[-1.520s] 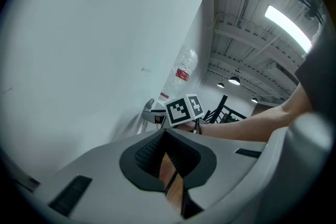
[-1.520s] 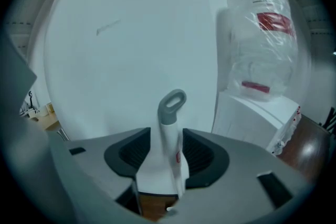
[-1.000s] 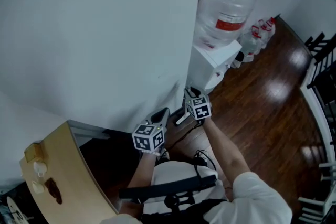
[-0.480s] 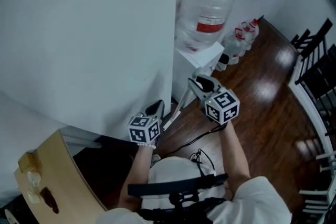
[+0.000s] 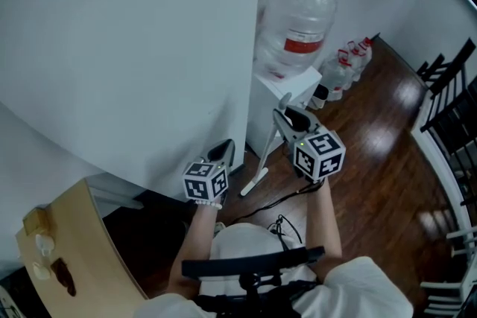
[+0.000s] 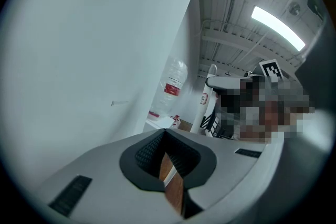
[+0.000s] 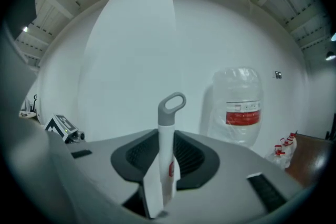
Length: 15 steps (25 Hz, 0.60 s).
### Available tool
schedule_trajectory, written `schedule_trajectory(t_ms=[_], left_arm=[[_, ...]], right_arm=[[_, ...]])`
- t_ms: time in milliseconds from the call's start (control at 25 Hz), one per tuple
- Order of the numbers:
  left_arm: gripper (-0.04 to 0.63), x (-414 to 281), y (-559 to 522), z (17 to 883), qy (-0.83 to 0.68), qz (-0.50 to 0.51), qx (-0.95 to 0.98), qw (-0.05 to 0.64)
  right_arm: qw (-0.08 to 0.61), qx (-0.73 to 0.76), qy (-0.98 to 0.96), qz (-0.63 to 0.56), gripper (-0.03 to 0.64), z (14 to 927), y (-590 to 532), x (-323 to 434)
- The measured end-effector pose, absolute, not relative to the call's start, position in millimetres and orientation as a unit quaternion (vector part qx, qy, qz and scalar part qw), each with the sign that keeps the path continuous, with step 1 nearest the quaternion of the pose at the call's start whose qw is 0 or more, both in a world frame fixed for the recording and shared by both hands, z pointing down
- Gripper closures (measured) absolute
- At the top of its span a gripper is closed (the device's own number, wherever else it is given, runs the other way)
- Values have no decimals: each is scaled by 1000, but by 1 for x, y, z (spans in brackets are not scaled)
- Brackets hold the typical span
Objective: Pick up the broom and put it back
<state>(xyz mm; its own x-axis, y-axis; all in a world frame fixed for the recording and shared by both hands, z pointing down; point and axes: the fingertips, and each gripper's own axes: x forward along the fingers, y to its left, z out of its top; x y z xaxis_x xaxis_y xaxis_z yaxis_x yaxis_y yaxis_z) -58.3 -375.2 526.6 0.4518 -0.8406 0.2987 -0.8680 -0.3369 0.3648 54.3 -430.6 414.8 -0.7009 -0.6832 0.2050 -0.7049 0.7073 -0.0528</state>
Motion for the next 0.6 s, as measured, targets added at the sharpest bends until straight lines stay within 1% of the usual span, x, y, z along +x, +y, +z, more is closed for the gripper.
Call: schedule_trajectory(t_ms=[240,600], left_arm=[[606,-53,-372,527,-518,30,820,242],[606,-49,-370,531,-514,31,821,247]], right_arm=[[75,385,-918,63,505,408,-429,65],[80,384,-917,68,503,415,-426,70]])
